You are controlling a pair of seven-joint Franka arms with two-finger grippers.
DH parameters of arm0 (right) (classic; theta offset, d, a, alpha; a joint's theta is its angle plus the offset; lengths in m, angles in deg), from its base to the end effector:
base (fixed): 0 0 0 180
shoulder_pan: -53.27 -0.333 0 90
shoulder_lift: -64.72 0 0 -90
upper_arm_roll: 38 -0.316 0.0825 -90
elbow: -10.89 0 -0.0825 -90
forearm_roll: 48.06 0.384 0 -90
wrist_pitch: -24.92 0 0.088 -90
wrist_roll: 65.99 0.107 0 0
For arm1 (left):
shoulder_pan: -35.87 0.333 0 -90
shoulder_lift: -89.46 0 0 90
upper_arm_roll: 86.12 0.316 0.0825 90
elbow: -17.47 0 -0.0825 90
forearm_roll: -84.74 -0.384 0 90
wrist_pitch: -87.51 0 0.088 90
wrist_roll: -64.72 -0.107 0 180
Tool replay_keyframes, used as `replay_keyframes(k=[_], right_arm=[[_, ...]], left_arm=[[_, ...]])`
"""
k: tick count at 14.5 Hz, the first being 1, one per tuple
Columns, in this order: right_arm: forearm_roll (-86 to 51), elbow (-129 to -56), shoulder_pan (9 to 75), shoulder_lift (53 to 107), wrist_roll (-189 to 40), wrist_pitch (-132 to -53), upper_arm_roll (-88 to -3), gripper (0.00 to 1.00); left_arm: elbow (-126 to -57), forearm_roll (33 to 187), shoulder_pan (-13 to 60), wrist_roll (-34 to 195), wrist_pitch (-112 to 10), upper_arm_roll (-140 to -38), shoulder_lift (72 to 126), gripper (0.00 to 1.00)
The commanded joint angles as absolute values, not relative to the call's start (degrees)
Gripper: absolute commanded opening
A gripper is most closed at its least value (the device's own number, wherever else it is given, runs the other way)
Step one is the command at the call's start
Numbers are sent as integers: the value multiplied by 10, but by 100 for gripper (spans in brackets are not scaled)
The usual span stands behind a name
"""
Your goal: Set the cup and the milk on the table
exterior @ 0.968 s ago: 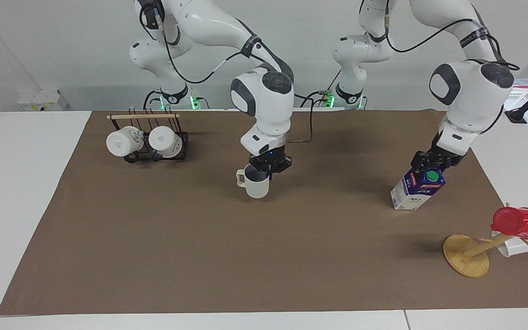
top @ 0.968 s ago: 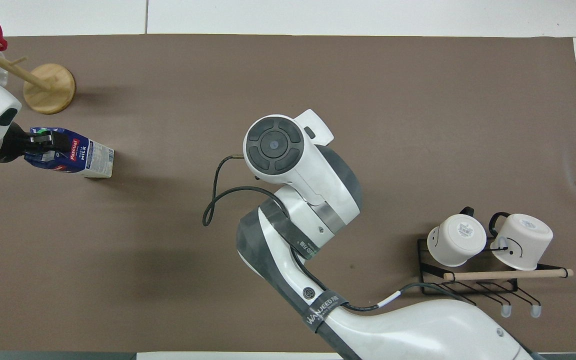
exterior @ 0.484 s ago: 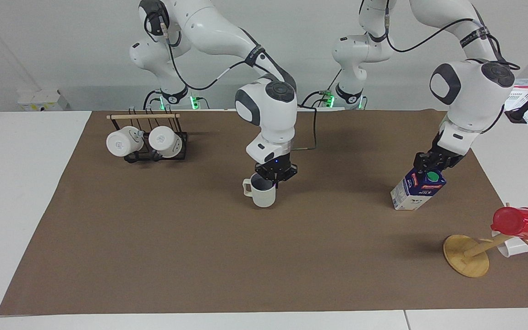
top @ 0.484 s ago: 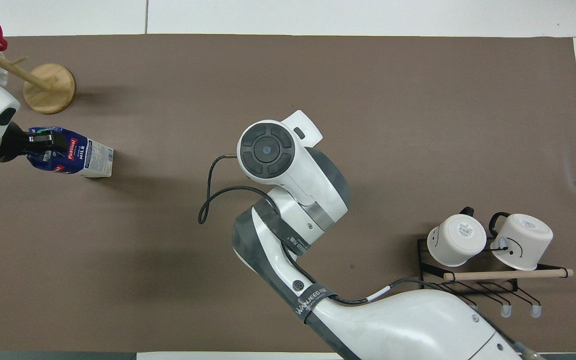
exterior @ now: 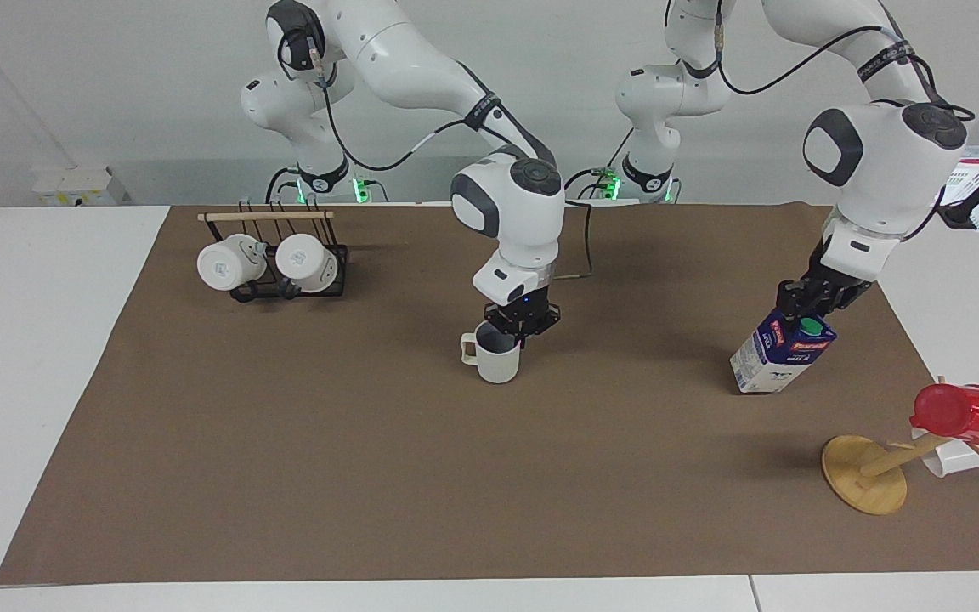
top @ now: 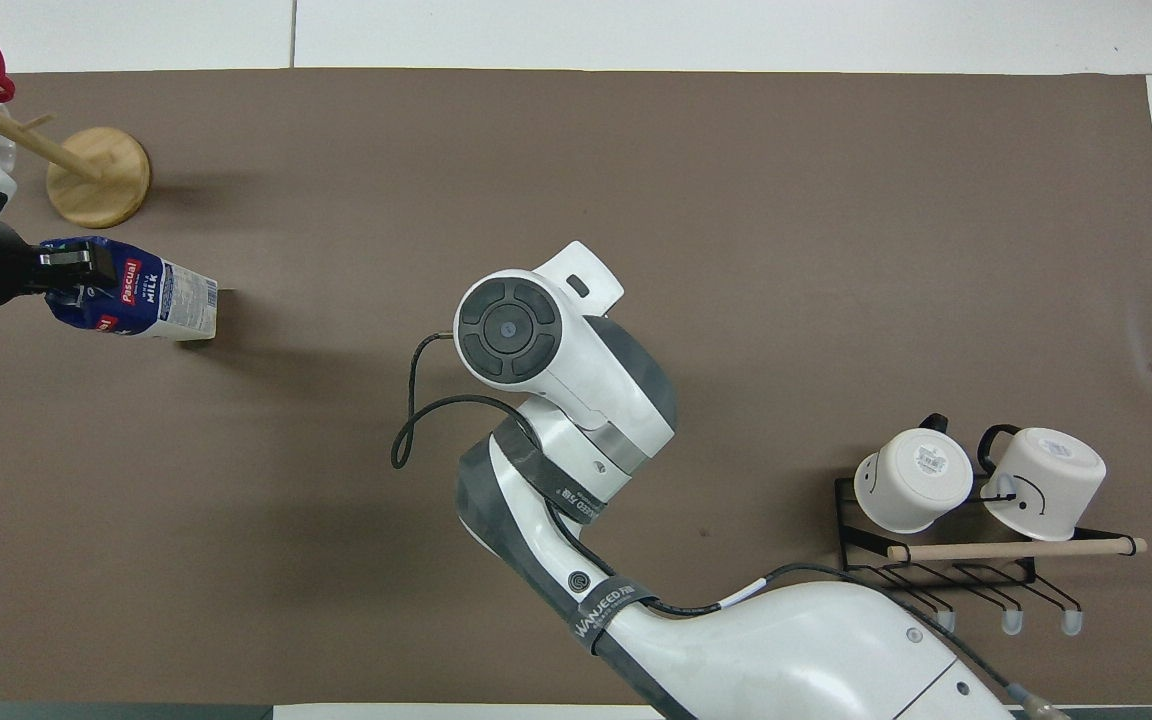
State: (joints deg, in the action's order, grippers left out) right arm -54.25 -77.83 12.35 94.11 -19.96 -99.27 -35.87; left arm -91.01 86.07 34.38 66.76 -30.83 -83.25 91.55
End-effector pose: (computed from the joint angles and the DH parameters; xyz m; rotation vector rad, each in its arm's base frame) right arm 0.5485 0.4405 0.3631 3.1208 -0.1008 0.2390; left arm 0.5840 0.0125 0.4940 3.1125 0.1077 0.2114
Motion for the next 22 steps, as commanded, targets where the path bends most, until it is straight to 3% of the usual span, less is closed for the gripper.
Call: replay_keyframes(k=[1,2,6,14,22], right_arm=[[-560,-806,125,929,-179,-1005,-360,89],[-560,-798,126,930,-177,-1001,-359,100],[-555,-784,164,898,-177,-981,-352,100],[-534,-792,258,773,-234,-829,-354,100],[-481,-825,410,679,-471,-714,-354,100]], left_arm=[[-870,857,320,713,-269,-830,922,0],[-863,855,310,730,-264,-830,922,0],[-852,853,260,810,-259,-831,923,0],[-850,816,58,1094,-301,-831,957,0],[-855,800,-2,1152,-323,-832,981,0]])
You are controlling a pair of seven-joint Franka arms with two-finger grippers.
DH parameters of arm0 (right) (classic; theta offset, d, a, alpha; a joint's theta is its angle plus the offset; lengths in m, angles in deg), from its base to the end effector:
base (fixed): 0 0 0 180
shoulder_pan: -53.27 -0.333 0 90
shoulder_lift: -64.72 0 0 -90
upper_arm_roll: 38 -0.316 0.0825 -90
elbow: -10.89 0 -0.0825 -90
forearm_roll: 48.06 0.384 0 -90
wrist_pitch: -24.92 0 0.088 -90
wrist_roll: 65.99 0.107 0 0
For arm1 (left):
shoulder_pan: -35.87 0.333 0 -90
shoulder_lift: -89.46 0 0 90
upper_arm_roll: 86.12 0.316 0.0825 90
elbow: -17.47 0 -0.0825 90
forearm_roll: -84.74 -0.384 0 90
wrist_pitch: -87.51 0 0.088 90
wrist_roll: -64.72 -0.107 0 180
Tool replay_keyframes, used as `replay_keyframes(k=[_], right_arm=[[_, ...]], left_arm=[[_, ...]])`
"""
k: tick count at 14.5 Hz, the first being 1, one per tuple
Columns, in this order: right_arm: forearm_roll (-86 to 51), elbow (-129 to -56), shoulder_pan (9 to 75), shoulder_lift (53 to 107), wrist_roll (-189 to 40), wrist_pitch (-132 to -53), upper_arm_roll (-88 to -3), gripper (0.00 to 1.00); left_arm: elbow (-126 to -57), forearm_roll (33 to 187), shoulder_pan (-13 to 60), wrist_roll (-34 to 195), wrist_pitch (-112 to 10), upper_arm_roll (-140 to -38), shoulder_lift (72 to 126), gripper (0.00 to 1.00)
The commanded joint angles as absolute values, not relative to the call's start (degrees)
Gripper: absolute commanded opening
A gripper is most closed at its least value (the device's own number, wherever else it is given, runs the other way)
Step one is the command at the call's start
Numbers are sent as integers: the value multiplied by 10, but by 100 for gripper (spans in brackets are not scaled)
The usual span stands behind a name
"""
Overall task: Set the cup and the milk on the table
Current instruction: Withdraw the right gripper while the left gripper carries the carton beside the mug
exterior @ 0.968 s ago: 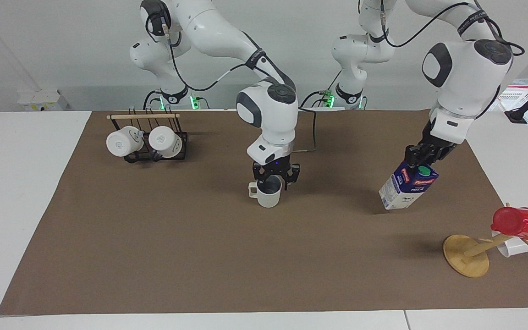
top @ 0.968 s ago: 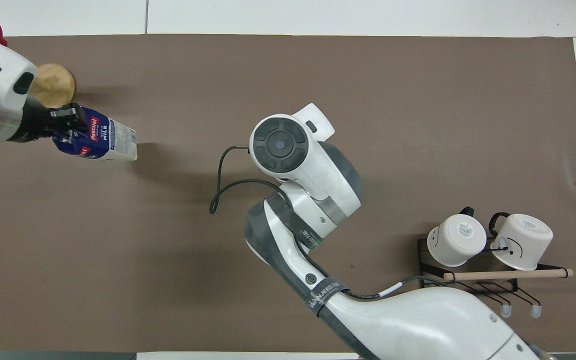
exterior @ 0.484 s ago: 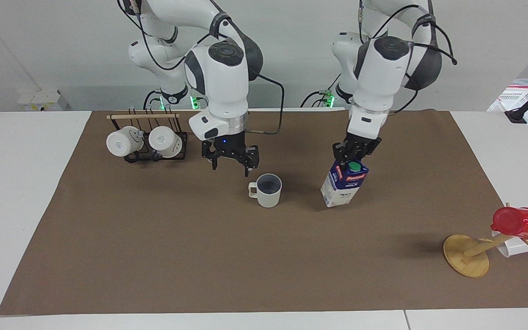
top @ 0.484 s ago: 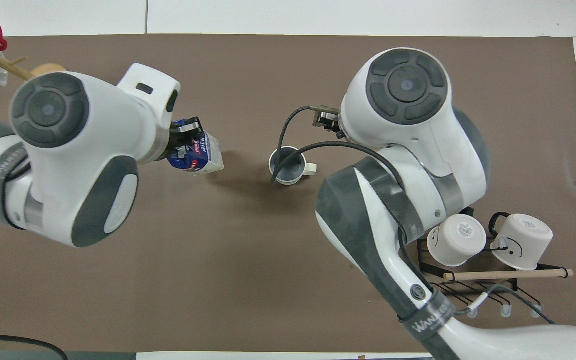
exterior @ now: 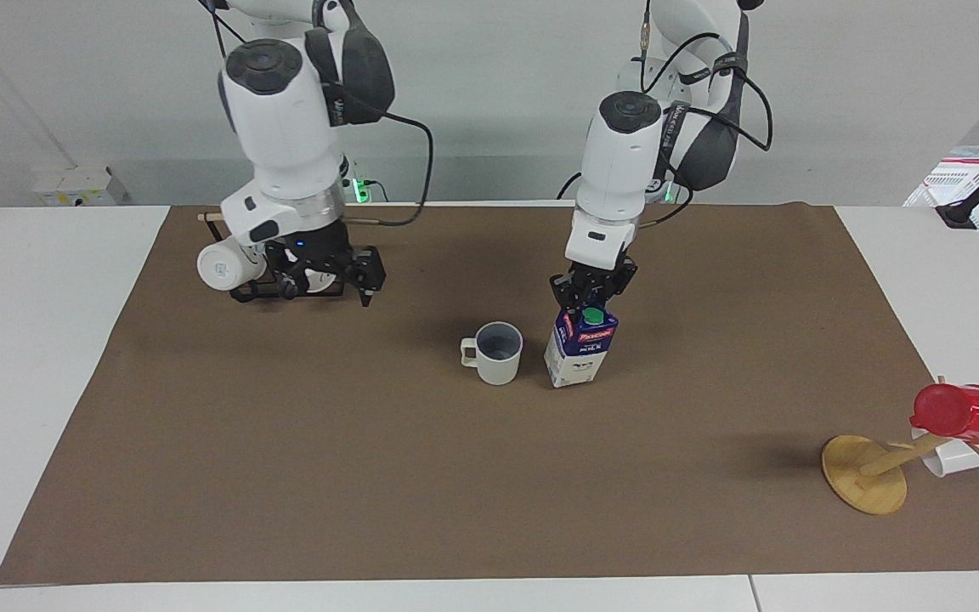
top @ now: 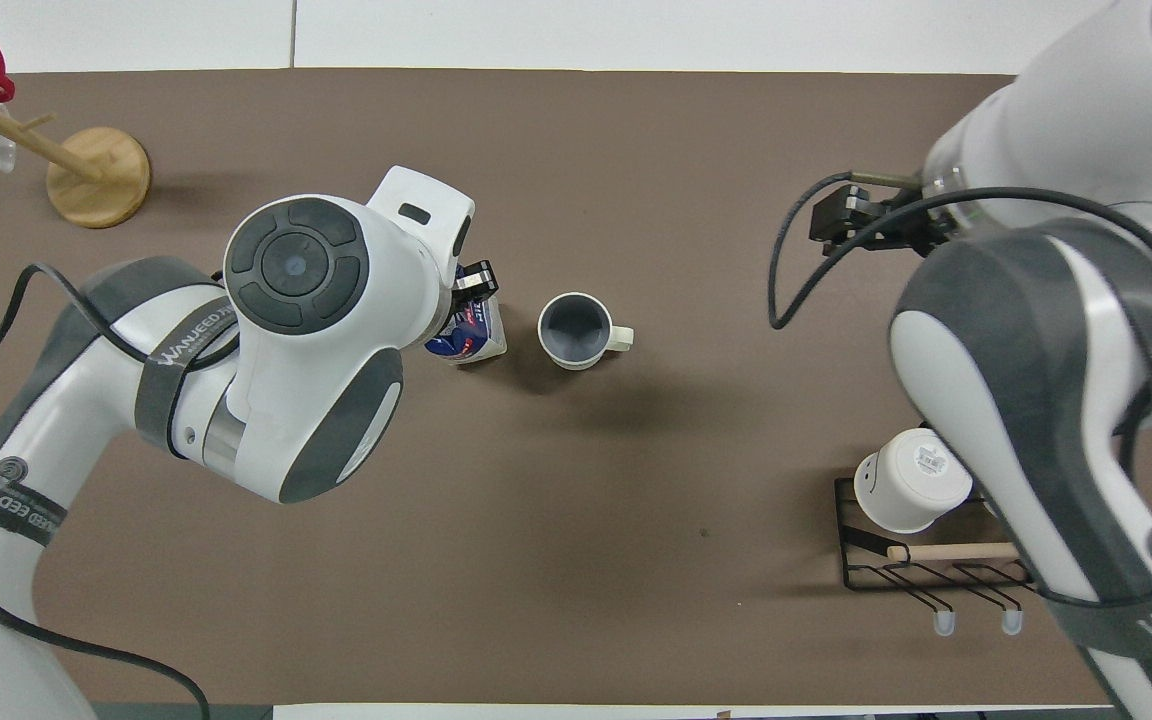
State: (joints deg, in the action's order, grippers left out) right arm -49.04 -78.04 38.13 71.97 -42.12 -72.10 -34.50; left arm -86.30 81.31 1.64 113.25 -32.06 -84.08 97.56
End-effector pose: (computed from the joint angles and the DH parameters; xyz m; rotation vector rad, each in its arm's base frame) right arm 0.5894 0.1219 0.5712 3.1051 -0.3287 0.0339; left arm 0.5214 -0.3258 0.4737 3.0661 0.3984 0.2177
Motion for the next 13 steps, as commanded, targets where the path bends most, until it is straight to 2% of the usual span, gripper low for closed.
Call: replay_keyframes(k=[1,3,7,12,13], right_arm=[[-481,-842,431,663,-501,-713,-353,100],[-481,-872,474,640,-564,-712,-353,100],[-481,-865,543,617,-647,-679,-350,100],[-487,-784,564,616,-656,-583,-351,100],[-489,-761,563,620,-656,-561,-352,100]], left_arm=[[-855,800,-3,1158,-325,-833,981,0],[-855,800,-8,1160,-333,-833,982,0],[-856,800,-17,1160,-334,-833,992,0],[-862,800,-18,1154,-335,-834,990,0],[-862,800,-18,1152,-340,-834,990,3]])
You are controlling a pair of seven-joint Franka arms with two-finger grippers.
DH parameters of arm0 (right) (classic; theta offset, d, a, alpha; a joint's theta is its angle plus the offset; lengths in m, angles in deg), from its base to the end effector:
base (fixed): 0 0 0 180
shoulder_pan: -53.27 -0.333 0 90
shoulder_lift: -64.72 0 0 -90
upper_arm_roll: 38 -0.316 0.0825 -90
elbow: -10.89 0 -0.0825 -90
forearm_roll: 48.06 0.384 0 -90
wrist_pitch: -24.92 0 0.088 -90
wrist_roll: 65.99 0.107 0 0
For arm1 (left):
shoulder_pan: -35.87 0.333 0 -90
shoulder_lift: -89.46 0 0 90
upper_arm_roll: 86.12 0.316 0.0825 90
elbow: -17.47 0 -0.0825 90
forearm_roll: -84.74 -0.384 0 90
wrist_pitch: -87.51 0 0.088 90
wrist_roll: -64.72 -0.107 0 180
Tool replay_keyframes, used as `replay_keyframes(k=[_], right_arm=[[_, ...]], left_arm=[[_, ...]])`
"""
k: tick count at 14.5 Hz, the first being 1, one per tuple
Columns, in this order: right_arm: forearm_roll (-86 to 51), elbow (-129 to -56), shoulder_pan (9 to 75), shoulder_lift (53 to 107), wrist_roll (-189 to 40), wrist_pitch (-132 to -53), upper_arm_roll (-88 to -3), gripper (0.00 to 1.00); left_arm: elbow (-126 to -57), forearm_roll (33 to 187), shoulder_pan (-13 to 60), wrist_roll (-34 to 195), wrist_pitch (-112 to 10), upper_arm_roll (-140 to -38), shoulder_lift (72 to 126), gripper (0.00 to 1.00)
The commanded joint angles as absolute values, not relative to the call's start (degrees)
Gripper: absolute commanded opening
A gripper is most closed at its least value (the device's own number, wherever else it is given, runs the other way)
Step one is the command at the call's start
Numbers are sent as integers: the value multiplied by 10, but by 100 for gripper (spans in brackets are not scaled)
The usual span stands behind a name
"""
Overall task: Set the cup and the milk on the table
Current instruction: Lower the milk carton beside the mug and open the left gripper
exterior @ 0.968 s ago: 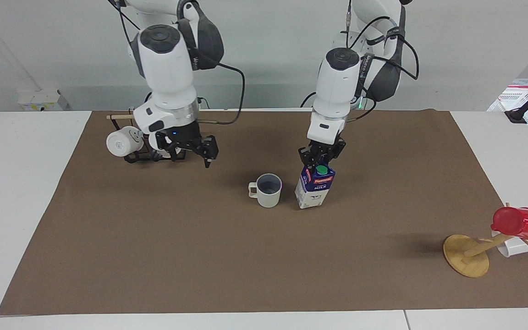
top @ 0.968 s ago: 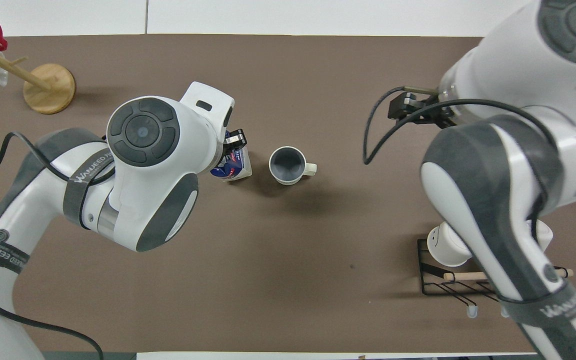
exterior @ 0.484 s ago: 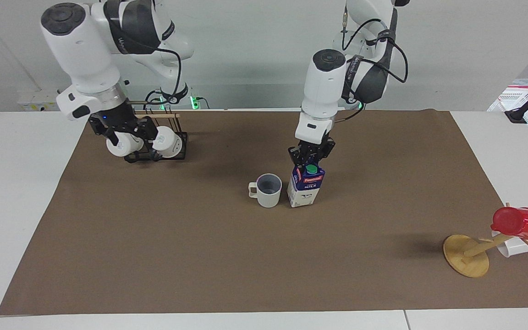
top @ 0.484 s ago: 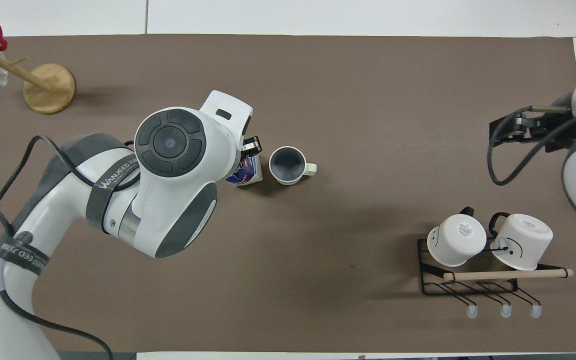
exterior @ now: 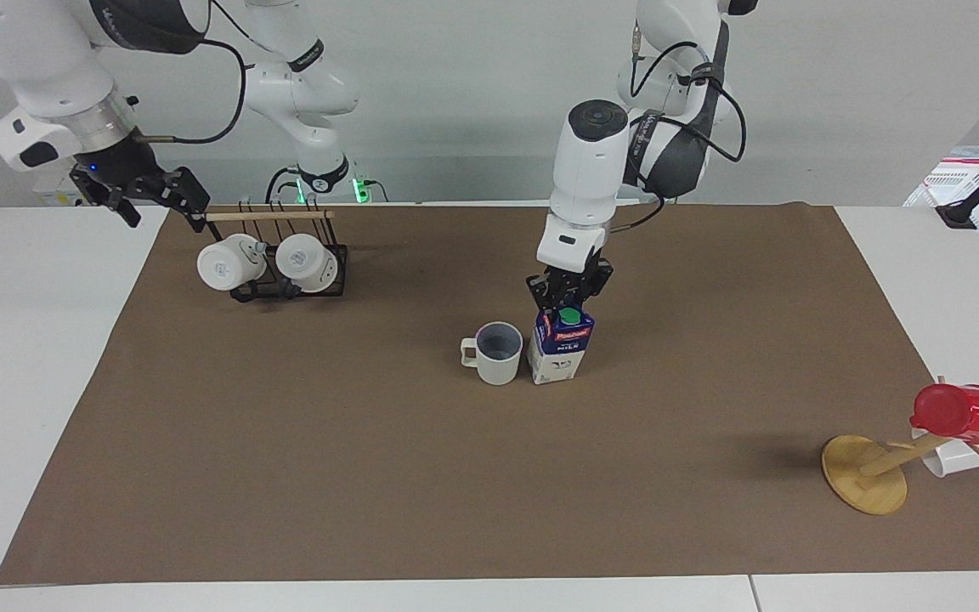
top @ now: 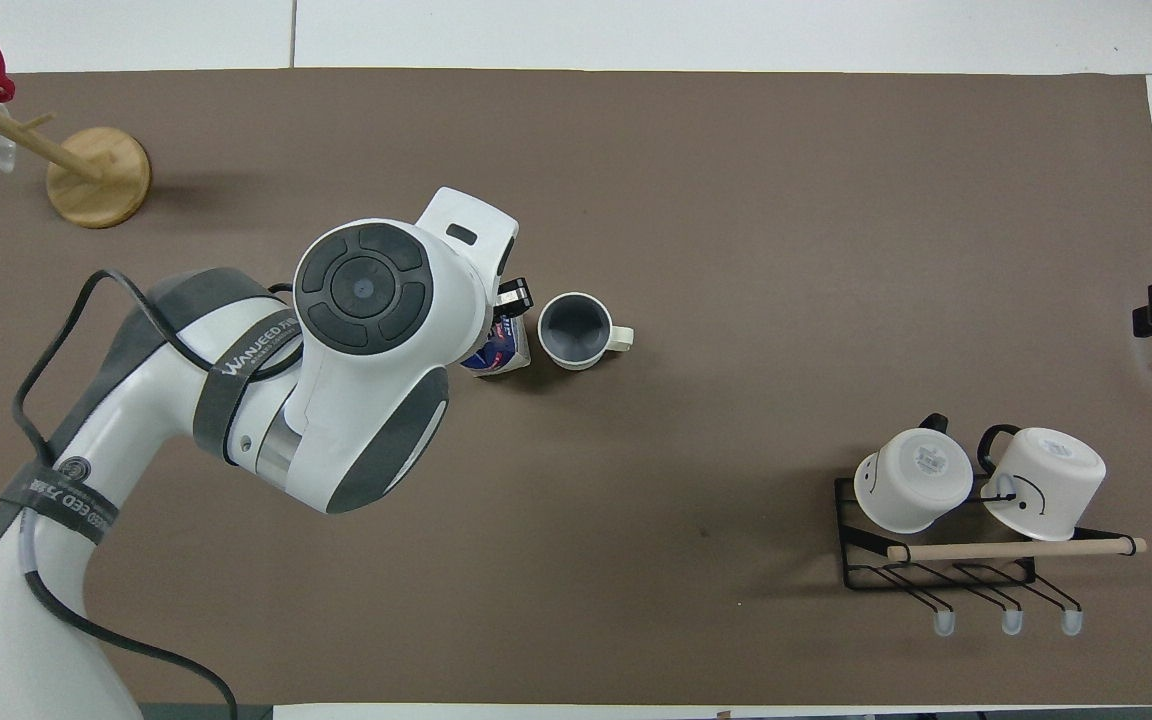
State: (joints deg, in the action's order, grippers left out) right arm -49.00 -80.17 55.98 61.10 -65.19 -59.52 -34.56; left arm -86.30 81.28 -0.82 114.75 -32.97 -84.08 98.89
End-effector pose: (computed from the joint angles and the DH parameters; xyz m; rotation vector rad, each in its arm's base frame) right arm 0.5213 -0.0592 0.6416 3.1245 -0.1912 -0.0830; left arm 0.5106 -0.3507 0.4609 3.0709 0.3707 0.2078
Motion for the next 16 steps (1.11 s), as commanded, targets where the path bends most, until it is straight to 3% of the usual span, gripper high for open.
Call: replay_keyframes(k=[1,2,9,16], right_arm=[[-489,-733,559,626,-650,-528,-352,100],[-491,-717,557,631,-642,-510,-353,100],[-504,-724,524,634,-634,-534,-359,100],[-504,-737,509,629,-613,-545,-360,100]], left_arm=[[-862,800,-18,1150,-341,-834,991,73],[-862,800,-18,1144,-339,-834,990,100],[-857,800,-11,1127,-333,-833,984,100],[-859,806,-7,1124,-301,-830,943,100]])
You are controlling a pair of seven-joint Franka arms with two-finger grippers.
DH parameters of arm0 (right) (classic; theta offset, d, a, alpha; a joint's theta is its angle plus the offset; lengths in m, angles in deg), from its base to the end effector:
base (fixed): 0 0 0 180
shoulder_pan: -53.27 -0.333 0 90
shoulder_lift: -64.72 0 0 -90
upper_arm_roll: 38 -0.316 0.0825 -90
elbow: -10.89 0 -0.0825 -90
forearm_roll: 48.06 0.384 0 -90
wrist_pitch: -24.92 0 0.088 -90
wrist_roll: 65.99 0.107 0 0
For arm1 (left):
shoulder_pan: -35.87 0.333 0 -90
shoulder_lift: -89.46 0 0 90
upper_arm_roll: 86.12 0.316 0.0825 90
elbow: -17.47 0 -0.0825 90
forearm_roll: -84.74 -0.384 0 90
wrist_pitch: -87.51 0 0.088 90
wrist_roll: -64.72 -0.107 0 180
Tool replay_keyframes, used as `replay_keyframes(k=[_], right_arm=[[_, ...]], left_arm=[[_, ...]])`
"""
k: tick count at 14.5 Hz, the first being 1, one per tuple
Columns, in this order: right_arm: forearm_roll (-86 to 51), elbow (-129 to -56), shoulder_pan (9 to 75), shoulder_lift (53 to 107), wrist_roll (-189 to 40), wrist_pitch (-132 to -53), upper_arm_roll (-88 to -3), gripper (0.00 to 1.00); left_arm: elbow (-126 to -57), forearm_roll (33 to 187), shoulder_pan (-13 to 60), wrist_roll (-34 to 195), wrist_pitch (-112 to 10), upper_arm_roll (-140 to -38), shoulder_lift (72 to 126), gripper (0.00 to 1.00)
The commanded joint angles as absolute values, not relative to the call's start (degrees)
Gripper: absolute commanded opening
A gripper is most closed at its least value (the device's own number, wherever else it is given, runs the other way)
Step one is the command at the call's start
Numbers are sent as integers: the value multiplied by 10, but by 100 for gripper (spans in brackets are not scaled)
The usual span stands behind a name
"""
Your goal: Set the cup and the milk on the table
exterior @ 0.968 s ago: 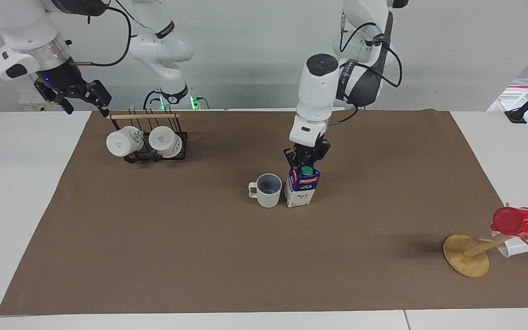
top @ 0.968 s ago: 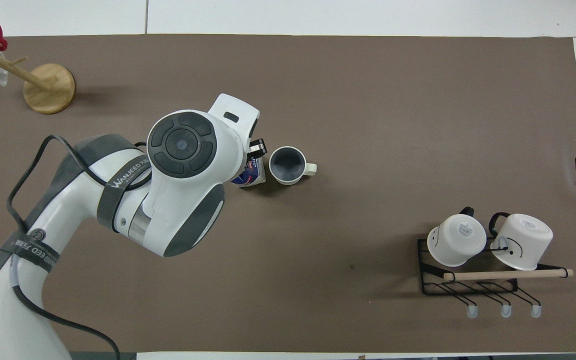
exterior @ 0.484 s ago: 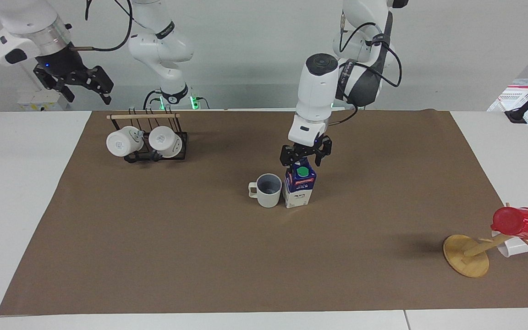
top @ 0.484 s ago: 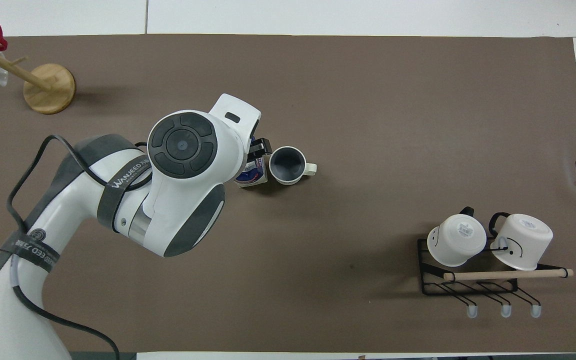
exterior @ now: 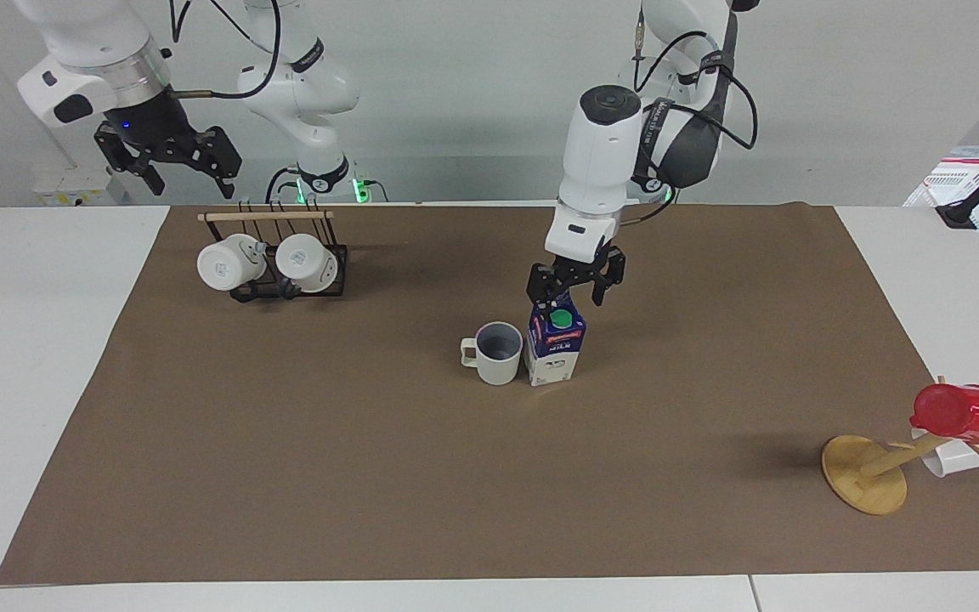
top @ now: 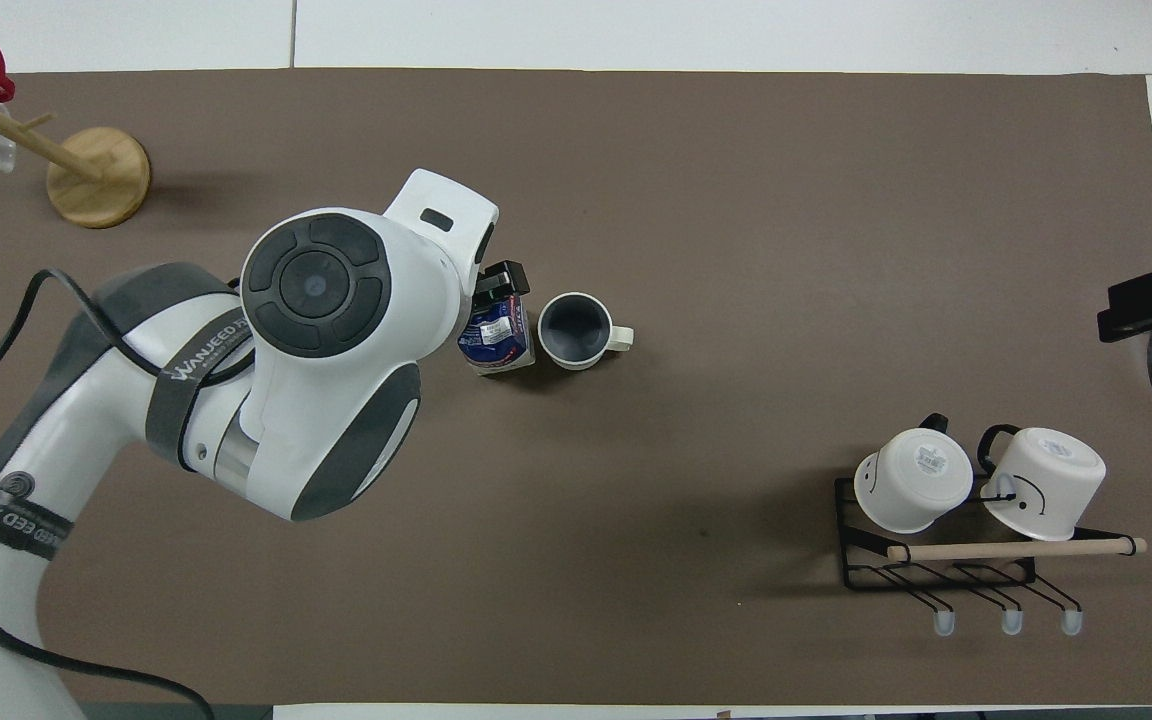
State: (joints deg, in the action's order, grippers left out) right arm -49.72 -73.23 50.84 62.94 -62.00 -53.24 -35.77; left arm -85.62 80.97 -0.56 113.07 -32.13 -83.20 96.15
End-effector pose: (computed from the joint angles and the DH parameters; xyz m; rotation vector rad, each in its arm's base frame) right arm 0.5222 -0.0021 0.6713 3.1076 -0.1104 -0.1119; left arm 0.5123 -0.3367 0.4948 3.0467 0.3527 0.2662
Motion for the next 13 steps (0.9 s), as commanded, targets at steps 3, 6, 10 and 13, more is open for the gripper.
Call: replay_keyframes(k=[3,6,10,13], right_arm=[[-500,-750,509,626,-614,-569,-361,100],[-501,-759,509,620,-615,-578,-361,100],[-497,-758,509,621,-615,-574,-362,100],[-496,-758,509,621,-614,-574,-362,100]], left_arm=[[-862,807,-4,1122,-299,-827,935,100],[-866,807,39,1062,-281,-827,926,100],[-872,807,116,947,-266,-827,921,100],[-870,807,158,902,-262,-827,915,100]])
